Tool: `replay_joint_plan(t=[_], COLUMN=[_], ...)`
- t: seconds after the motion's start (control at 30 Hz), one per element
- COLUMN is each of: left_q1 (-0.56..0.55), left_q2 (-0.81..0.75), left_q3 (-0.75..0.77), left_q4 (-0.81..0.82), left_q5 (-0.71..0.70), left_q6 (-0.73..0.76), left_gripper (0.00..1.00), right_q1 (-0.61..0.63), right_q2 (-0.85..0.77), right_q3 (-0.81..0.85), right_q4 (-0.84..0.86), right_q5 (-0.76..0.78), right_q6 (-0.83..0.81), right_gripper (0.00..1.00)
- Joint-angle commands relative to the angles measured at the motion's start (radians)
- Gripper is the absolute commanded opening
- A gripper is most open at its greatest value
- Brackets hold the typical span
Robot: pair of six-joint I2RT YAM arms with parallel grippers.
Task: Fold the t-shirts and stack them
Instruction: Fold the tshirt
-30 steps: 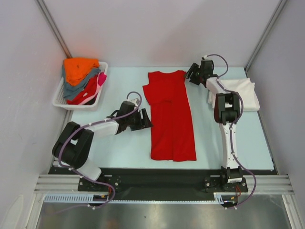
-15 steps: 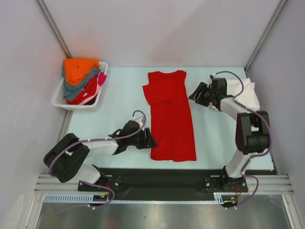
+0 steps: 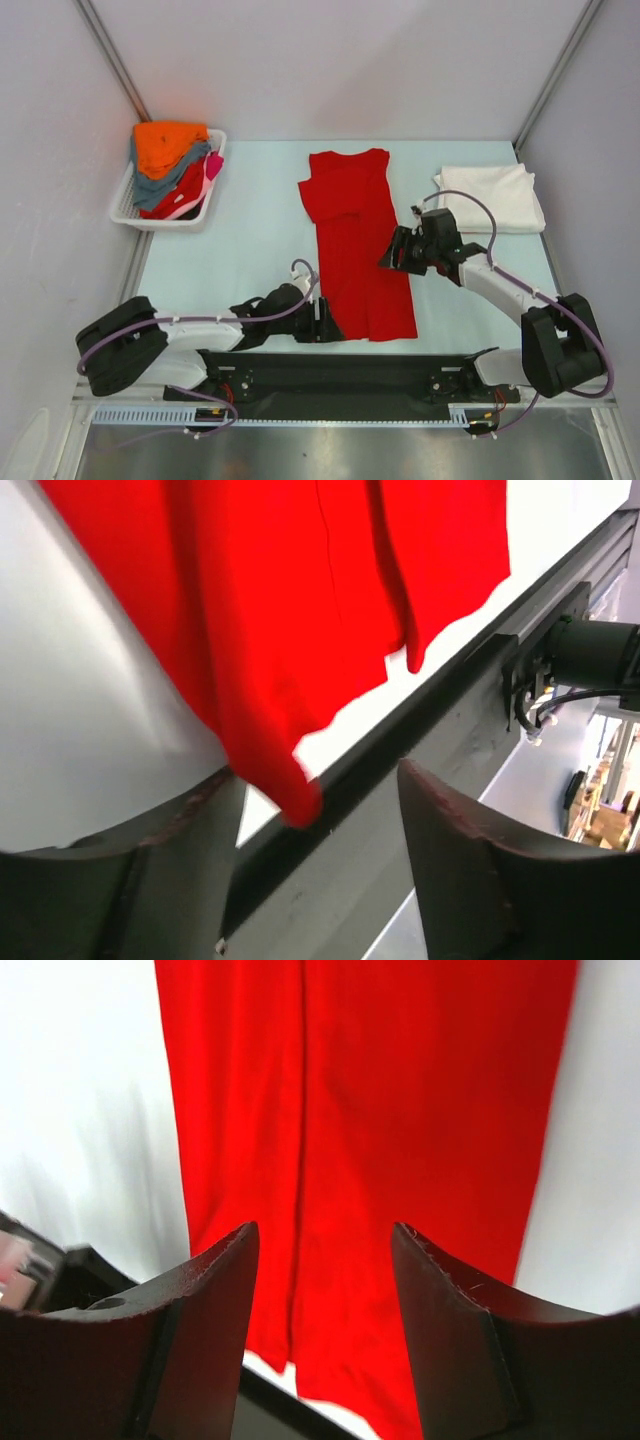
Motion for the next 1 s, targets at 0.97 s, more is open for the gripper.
replay_joint_plan(t=[0.97], left_q1=[0.286], left_q2=[0.125], left_q3=[-0.006], left_q4=[0.085], left_q5=[0.142], left_q6=[0.033], left_gripper=[0.47], right_q1=[0.446], right_q2=[0.026], right_q3=[-0.214], right_q4=[0.05], right_q5=[-0.018], right_q6=[0.327], right_gripper=[0.44])
